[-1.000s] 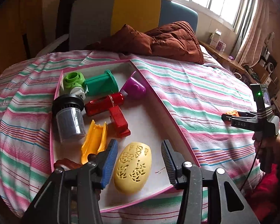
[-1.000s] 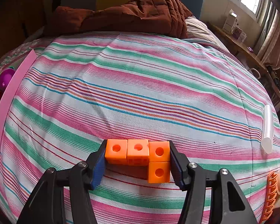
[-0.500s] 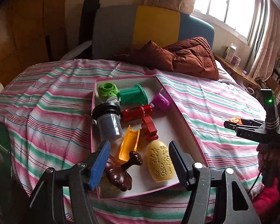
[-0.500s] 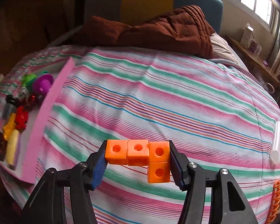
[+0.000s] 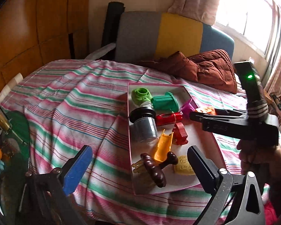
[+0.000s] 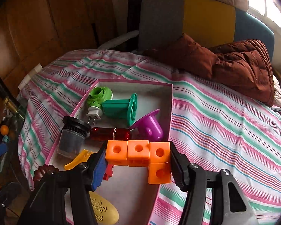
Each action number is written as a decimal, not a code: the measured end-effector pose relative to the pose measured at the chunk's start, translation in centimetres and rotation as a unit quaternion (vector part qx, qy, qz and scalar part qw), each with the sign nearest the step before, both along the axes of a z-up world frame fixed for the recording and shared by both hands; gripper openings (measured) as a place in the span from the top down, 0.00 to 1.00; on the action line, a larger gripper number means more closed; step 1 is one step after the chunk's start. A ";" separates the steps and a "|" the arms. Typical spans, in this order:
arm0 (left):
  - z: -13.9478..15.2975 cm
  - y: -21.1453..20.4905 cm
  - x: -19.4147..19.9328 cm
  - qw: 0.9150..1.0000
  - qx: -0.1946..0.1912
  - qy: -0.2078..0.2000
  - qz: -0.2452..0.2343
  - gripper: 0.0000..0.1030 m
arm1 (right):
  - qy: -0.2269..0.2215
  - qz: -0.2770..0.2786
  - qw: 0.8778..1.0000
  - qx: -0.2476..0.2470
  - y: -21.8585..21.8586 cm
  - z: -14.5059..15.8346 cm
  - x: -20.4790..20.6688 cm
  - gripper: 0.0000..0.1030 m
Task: Organize rigid objects
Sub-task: 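Lower the orange cubes into the tray and open the right tool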
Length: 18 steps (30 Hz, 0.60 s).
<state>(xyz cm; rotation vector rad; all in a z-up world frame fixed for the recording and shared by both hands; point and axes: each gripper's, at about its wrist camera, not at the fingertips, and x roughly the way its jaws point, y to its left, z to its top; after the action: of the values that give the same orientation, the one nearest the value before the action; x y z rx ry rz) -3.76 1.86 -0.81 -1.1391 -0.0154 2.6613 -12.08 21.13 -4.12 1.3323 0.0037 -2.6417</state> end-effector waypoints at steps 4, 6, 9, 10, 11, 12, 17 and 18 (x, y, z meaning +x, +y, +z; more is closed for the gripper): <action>-0.1 -0.6 0.0 1.000 0.001 -0.005 0.007 0.00 | -0.030 -0.012 0.999 0.014 -0.5 -1.9 -0.9 0.42; -0.2 -0.7 0.0 1.000 -0.005 -0.007 0.011 0.00 | -0.039 -0.010 0.999 0.009 -0.6 -2.4 -0.8 0.42; -0.3 -0.8 -0.1 1.000 -0.013 -0.010 0.021 0.00 | -0.037 -0.008 0.999 0.013 -0.8 -2.7 -0.3 0.41; -0.3 -0.8 -0.1 1.000 -0.018 -0.010 0.024 0.00 | -0.035 -0.010 0.999 0.014 -0.8 -2.7 0.0 0.41; -0.4 -0.8 -0.1 0.999 -0.022 -0.009 0.027 0.00 | -0.034 -0.011 0.999 0.013 -0.8 -2.6 0.3 0.41; -0.4 -0.7 0.0 0.999 -0.026 -0.008 0.029 0.00 | -0.031 -0.013 0.999 0.011 -0.8 -2.4 0.7 0.41; -0.7 -0.6 0.7 0.999 -0.028 -0.006 0.034 0.00 | 0.007 -0.033 0.999 0.010 -0.9 -0.5 3.7 0.40; -0.7 -0.6 0.9 0.999 -0.024 -0.007 0.036 0.00 | 0.018 -0.039 0.999 0.012 -1.0 -0.1 4.5 0.40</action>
<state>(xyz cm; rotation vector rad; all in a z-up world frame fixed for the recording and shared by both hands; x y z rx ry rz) -2.90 1.22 -1.47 -1.1934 0.0060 2.7318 -7.55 20.15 -4.22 1.3185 -0.0104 -2.7382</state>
